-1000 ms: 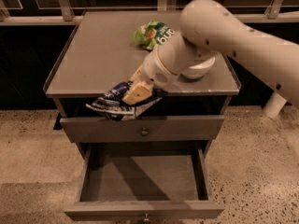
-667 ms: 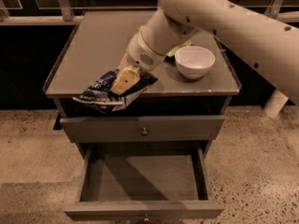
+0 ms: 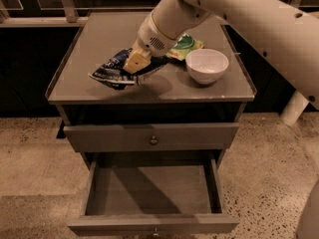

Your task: Pick blue chip bag from middle drawer and place on counter

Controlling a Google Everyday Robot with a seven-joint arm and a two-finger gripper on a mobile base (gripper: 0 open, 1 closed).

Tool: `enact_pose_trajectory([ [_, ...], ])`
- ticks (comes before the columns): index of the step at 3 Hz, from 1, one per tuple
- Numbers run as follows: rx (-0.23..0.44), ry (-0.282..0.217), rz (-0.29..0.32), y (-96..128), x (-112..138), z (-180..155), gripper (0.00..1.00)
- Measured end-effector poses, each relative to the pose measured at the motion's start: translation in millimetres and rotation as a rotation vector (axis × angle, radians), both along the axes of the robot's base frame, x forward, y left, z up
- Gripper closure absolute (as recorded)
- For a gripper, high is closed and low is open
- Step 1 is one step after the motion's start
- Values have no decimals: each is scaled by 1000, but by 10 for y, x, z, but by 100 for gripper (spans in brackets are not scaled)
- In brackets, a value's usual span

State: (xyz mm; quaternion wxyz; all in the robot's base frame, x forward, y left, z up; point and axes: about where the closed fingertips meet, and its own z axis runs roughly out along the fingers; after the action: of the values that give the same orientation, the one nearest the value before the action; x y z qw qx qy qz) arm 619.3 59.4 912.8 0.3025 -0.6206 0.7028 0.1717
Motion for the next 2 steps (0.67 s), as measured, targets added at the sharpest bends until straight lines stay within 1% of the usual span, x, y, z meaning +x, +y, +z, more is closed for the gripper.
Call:
enact_pose_trajectory([
  [1, 9, -85, -115, -305, 255, -37, 100],
  [2, 41, -140, -204, -616, 471, -101, 100],
])
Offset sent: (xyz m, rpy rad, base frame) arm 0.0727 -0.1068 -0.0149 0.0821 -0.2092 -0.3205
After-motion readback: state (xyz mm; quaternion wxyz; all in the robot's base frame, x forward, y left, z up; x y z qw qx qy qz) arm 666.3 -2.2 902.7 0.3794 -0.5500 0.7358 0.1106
